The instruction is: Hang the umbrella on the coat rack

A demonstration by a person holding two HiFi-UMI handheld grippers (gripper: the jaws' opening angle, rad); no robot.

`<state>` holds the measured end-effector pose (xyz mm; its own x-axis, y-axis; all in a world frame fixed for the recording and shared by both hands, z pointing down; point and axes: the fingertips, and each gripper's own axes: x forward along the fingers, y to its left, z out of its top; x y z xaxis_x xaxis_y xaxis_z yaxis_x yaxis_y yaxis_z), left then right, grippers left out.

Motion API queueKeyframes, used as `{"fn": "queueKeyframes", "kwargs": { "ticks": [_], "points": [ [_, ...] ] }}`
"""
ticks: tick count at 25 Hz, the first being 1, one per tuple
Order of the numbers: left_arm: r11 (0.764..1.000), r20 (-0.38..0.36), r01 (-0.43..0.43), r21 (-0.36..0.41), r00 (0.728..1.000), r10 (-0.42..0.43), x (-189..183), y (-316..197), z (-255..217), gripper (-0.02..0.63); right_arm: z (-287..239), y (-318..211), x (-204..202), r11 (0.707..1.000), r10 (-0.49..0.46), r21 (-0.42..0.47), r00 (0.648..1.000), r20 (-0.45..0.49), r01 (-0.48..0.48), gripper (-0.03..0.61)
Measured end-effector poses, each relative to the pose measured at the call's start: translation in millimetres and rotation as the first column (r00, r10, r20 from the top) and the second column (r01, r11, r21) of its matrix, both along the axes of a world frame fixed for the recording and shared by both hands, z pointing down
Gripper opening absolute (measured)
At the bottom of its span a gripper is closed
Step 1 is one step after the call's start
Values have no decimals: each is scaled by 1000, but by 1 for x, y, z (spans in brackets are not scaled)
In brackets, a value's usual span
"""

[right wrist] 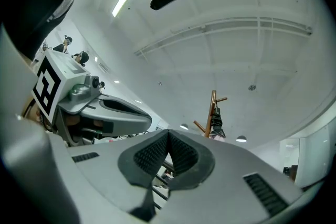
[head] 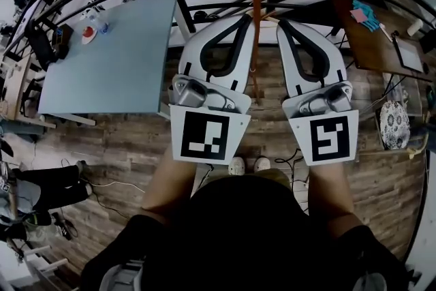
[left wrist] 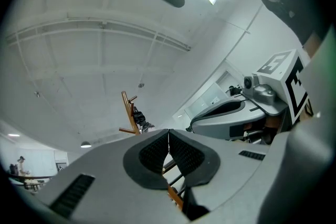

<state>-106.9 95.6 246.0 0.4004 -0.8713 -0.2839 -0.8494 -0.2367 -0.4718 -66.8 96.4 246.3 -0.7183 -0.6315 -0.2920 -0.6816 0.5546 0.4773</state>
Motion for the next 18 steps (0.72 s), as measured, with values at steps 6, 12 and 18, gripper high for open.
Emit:
{"fn": "queueKeyframes", "kwargs": {
  "ticks": [6, 12, 18],
  "points": [
    [1000, 3, 6, -10, 1000, -6, 4, -3, 3, 13, -1, -4, 5, 1000, 6, 10, 1000, -4, -6, 29],
    [1000, 4, 17, -11, 1000, -17, 3, -2, 1, 14, -2, -2, 5, 1000, -1, 16, 1000, -6, 1, 29],
    [1000, -11, 8, -27, 1000, -8, 3, 0, 6, 14, 2, 0, 4, 1000, 2, 0, 1000, -15, -2, 29]
  ]
}}
